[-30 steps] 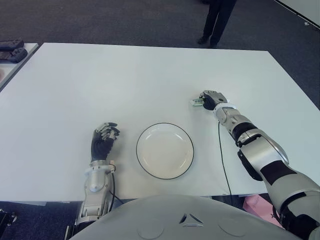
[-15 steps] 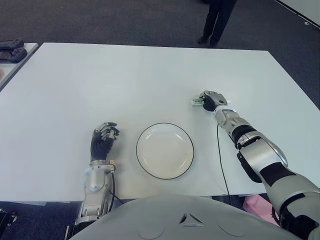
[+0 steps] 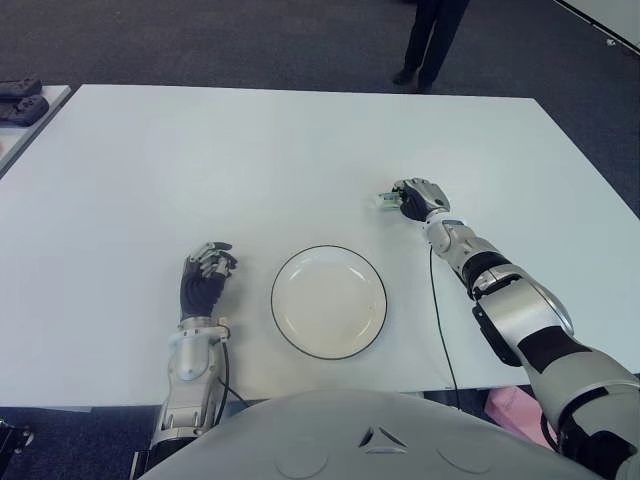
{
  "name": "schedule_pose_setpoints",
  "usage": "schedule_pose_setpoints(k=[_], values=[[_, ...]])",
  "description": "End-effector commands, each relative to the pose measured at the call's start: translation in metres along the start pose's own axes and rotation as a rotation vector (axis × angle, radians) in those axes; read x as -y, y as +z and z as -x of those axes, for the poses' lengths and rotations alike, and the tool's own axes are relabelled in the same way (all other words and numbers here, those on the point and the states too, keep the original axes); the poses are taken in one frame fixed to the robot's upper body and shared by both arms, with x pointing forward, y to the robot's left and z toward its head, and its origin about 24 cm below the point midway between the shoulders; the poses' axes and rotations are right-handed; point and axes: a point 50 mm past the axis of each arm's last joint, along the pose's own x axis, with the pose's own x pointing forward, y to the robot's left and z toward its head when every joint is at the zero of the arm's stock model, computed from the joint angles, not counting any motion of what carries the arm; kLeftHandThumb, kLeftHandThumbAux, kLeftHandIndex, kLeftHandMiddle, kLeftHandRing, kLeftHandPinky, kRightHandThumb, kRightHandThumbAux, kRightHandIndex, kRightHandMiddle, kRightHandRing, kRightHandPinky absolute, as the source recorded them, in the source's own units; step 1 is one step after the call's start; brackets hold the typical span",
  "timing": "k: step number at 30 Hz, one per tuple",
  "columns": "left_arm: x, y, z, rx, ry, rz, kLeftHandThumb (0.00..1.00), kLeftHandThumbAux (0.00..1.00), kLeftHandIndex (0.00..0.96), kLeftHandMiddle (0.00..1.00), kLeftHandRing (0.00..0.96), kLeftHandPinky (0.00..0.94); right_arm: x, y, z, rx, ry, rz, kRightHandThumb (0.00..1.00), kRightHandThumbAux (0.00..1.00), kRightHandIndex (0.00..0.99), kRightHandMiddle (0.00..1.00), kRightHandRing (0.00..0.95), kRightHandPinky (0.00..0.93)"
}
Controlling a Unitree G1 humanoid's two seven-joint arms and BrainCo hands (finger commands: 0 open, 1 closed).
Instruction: Put the toothpaste on the table into the plate.
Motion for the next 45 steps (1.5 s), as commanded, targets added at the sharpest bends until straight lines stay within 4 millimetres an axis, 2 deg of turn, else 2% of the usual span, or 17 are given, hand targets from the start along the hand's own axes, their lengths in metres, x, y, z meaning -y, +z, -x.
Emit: schedule_pose_setpoints(k=[1, 17, 31, 39, 45], values=[[0.001, -0.008, 0.002, -0.04, -0.013, -0.008, 0.705, 0.72, 0.433, 0.57, 0.564, 0.568, 0.009, 0.002, 0.0, 0.052, -0.076, -0.024, 0.845, 0.681, 0.397, 0.55, 0.829, 0.841], [0.003, -0.008, 0.001, -0.031, -0.017, -0.007, 0.707, 0.719, 0.433, 0.562, 0.563, 0.569, 0.035, 0.012, 0.001, 0.21, -0.248, -0.108, 0.845, 0.682, 0.395, 0.543, 0.843, 0.845], [0.004, -0.009, 0.0, -0.029, -0.023, -0.007, 0.707, 0.719, 0.433, 0.564, 0.565, 0.573, 0.047, 0.026, 0.007, 0.343, -0.326, -0.184, 0.847, 0.681, 0.396, 0.548, 0.855, 0.861], [0.005, -0.009, 0.0, -0.032, -0.018, -0.012, 0.707, 0.719, 0.433, 0.568, 0.566, 0.573, 0.045, 0.038, 0.019, 0.433, -0.324, -0.264, 0.848, 0.68, 0.397, 0.551, 0.863, 0.871], [0.006, -0.008, 0.0, -0.033, -0.017, -0.012, 0.707, 0.719, 0.433, 0.568, 0.565, 0.569, 0.034, 0.058, 0.039, 0.564, -0.281, -0.318, 0.849, 0.68, 0.398, 0.552, 0.866, 0.874]])
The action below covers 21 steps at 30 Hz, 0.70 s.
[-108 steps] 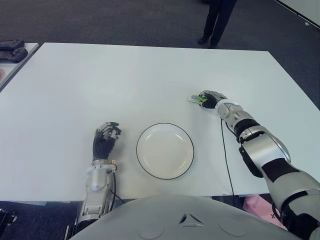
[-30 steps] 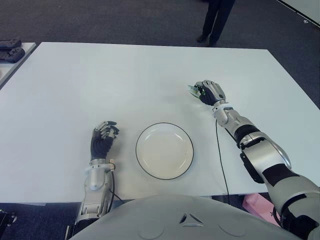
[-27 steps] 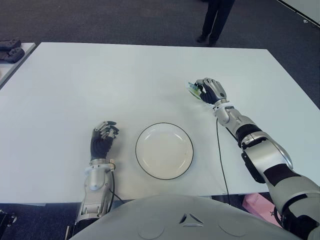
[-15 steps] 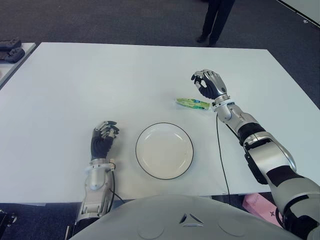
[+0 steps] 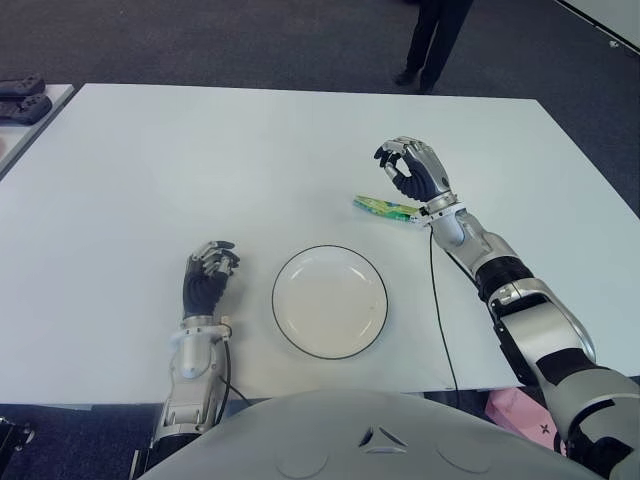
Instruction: Put the toothpaste on the table into the plate.
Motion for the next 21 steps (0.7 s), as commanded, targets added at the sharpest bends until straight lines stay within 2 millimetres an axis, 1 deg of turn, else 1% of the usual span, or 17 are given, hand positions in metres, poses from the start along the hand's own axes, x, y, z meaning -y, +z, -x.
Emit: schedule_pose_setpoints(k=[1, 6, 9, 12, 18, 20, 21], values=[[0.003, -0.007, 0.002, -0.048, -0.006, -0.007, 0.706, 0.719, 0.433, 0.569, 0.564, 0.566, -0.011, 0.021, 0.015, 0.1, 0.068, -0.075, 0.849, 0.68, 0.398, 0.552, 0.867, 0.875], [0.003, -0.007, 0.002, -0.049, -0.008, -0.006, 0.706, 0.719, 0.433, 0.571, 0.563, 0.565, -0.011, 0.03, 0.021, 0.177, 0.124, -0.095, 0.849, 0.679, 0.399, 0.552, 0.868, 0.873], [0.004, -0.007, 0.002, -0.048, -0.01, -0.005, 0.705, 0.719, 0.433, 0.575, 0.564, 0.564, -0.014, 0.039, 0.027, 0.256, 0.173, -0.084, 0.849, 0.679, 0.4, 0.552, 0.868, 0.87], [0.005, -0.007, 0.002, -0.047, -0.011, -0.002, 0.704, 0.72, 0.433, 0.576, 0.564, 0.562, -0.015, 0.045, 0.029, 0.303, 0.203, -0.066, 0.848, 0.679, 0.403, 0.553, 0.868, 0.868], [0.006, -0.006, 0.002, -0.045, -0.016, 0.005, 0.703, 0.72, 0.433, 0.576, 0.564, 0.565, -0.016, 0.048, 0.031, 0.327, 0.264, -0.039, 0.847, 0.678, 0.408, 0.555, 0.871, 0.871], [0.006, -0.006, 0.002, -0.044, -0.02, 0.007, 0.703, 0.72, 0.433, 0.575, 0.564, 0.565, -0.016, 0.045, 0.031, 0.316, 0.283, -0.023, 0.848, 0.676, 0.413, 0.562, 0.868, 0.867], [0.006, -0.006, 0.002, -0.043, -0.022, 0.009, 0.703, 0.72, 0.433, 0.575, 0.564, 0.565, -0.017, 0.041, 0.029, 0.291, 0.304, -0.01, 0.848, 0.676, 0.414, 0.564, 0.867, 0.865]])
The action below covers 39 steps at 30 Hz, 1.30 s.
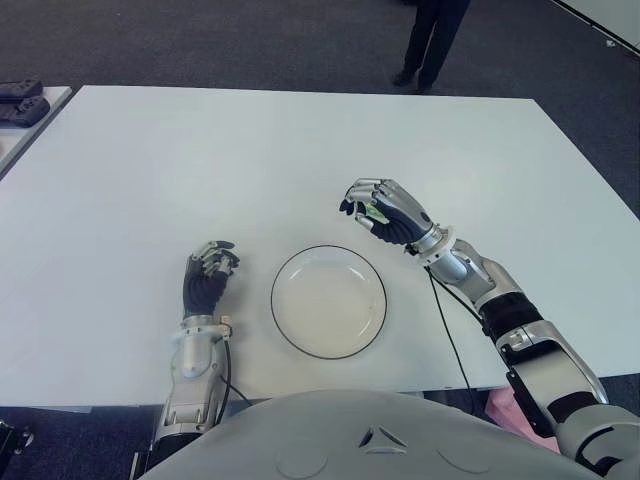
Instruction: Put the toothpaste on the table into the plate.
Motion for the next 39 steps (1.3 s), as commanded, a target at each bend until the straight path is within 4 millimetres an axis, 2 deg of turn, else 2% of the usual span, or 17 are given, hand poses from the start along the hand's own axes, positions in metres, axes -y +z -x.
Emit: schedule_pose_setpoints(k=[1, 4, 5, 6, 7, 8, 9, 12, 14, 19, 30, 39], values=[[0.005, -0.006, 0.003, -0.042, -0.021, 0.005, 0.703, 0.72, 0.433, 0.575, 0.564, 0.566, -0.003, -0.011, 0.003, -0.061, 0.095, 0.031, 0.847, 0.675, 0.415, 0.573, 0.841, 0.825], [0.005, -0.006, 0.003, -0.041, -0.023, 0.007, 0.704, 0.719, 0.433, 0.574, 0.563, 0.567, -0.002, -0.025, 0.004, -0.169, 0.165, 0.026, 0.842, 0.675, 0.411, 0.56, 0.737, 0.709], [0.005, -0.006, 0.003, -0.041, -0.024, 0.007, 0.704, 0.719, 0.433, 0.573, 0.563, 0.567, -0.001, -0.031, 0.005, -0.226, 0.194, 0.025, 0.79, 0.687, 0.415, 0.511, 0.624, 0.618], [0.005, -0.006, 0.003, -0.041, -0.024, 0.008, 0.704, 0.719, 0.433, 0.572, 0.563, 0.567, 0.0, -0.034, 0.005, -0.262, 0.213, 0.022, 0.726, 0.631, 0.37, 0.428, 0.523, 0.538], [0.005, -0.006, 0.003, -0.042, -0.024, 0.008, 0.705, 0.719, 0.433, 0.572, 0.563, 0.568, 0.0, -0.036, 0.005, -0.286, 0.225, 0.019, 0.631, 0.551, 0.303, 0.307, 0.375, 0.418], [0.005, -0.006, 0.003, -0.041, -0.024, 0.008, 0.705, 0.719, 0.433, 0.571, 0.563, 0.568, 0.002, -0.04, 0.005, -0.322, 0.242, 0.025, 0.57, 0.5, 0.261, 0.229, 0.281, 0.342], [0.005, -0.006, 0.003, -0.042, -0.023, 0.007, 0.704, 0.719, 0.433, 0.57, 0.562, 0.567, 0.003, -0.044, 0.005, -0.363, 0.257, 0.035, 0.518, 0.456, 0.167, 0.151, 0.19, 0.247], [0.005, -0.007, 0.004, -0.045, -0.023, 0.005, 0.704, 0.72, 0.432, 0.57, 0.562, 0.565, 0.007, -0.051, 0.005, -0.439, 0.278, 0.05, 0.448, 0.377, 0.054, 0.049, 0.062, 0.094], [0.005, -0.007, 0.004, -0.047, -0.023, 0.005, 0.704, 0.72, 0.432, 0.57, 0.562, 0.565, 0.008, -0.052, 0.004, -0.461, 0.282, 0.053, 0.432, 0.339, 0.027, 0.025, 0.031, 0.048], [0.005, -0.007, 0.004, -0.049, -0.025, 0.01, 0.704, 0.72, 0.433, 0.573, 0.563, 0.565, 0.01, -0.055, 0.001, -0.522, 0.292, 0.079, 0.438, 0.263, 0.004, 0.004, 0.005, 0.007], [0.006, -0.007, 0.004, -0.044, -0.023, 0.005, 0.704, 0.72, 0.433, 0.571, 0.56, 0.565, 0.01, -0.065, -0.003, -0.612, 0.302, 0.136, 0.518, 0.178, 0.0, 0.0, 0.0, 0.0], [0.006, -0.007, 0.004, -0.046, -0.014, 0.008, 0.705, 0.72, 0.433, 0.567, 0.559, 0.562, 0.006, -0.072, -0.006, -0.649, 0.313, 0.148, 0.538, 0.141, 0.0, 0.0, 0.0, 0.0]])
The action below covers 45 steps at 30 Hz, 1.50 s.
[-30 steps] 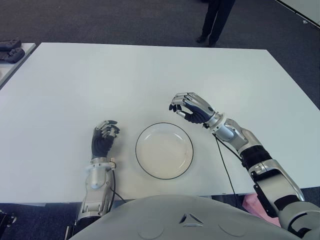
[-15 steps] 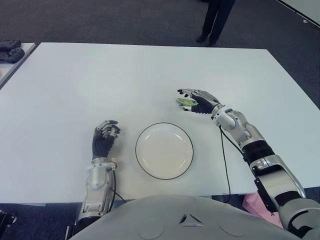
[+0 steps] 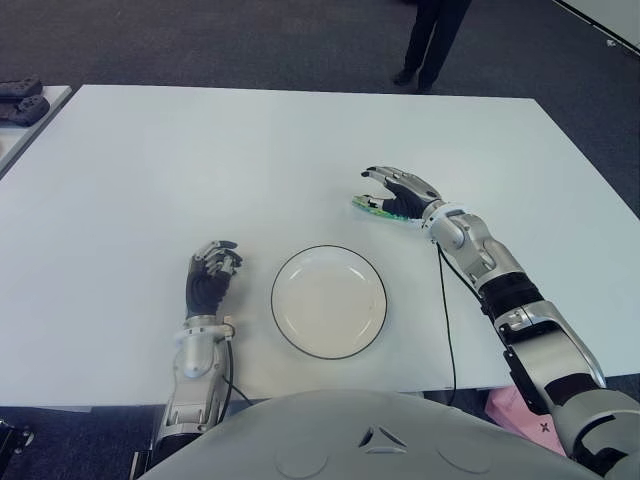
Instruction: Put the toothpaste on the table into the plate.
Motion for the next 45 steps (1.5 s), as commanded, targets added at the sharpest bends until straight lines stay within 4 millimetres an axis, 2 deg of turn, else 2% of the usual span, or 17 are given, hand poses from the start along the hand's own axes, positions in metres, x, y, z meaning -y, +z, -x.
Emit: schedule_pose_setpoints(k=[1, 21, 30, 36, 45], values=[[0.002, -0.008, 0.003, -0.048, 0.003, -0.004, 0.705, 0.72, 0.433, 0.567, 0.56, 0.564, -0.002, -0.002, -0.007, -0.029, 0.012, 0.014, 0.538, 0.138, 0.0, 0.0, 0.0, 0.0], [0.003, -0.008, 0.004, -0.053, -0.002, 0.001, 0.704, 0.719, 0.433, 0.579, 0.562, 0.558, -0.027, -0.007, -0.021, -0.173, 0.14, 0.054, 0.576, 0.136, 0.0, 0.0, 0.0, 0.0], [0.003, -0.008, 0.004, -0.045, 0.007, 0.003, 0.705, 0.719, 0.433, 0.575, 0.563, 0.568, -0.048, -0.003, -0.023, -0.199, 0.204, 0.054, 0.593, 0.146, 0.0, 0.0, 0.0, 0.0], [0.003, -0.008, 0.005, -0.042, 0.008, 0.007, 0.706, 0.719, 0.433, 0.573, 0.563, 0.566, -0.07, -0.005, -0.02, -0.234, 0.262, 0.071, 0.592, 0.138, 0.0, 0.0, 0.0, 0.0], [0.001, -0.008, 0.007, -0.047, 0.02, -0.002, 0.706, 0.719, 0.433, 0.571, 0.567, 0.569, -0.081, -0.006, -0.021, -0.267, 0.34, 0.11, 0.569, 0.138, 0.0, 0.0, 0.0, 0.0]])
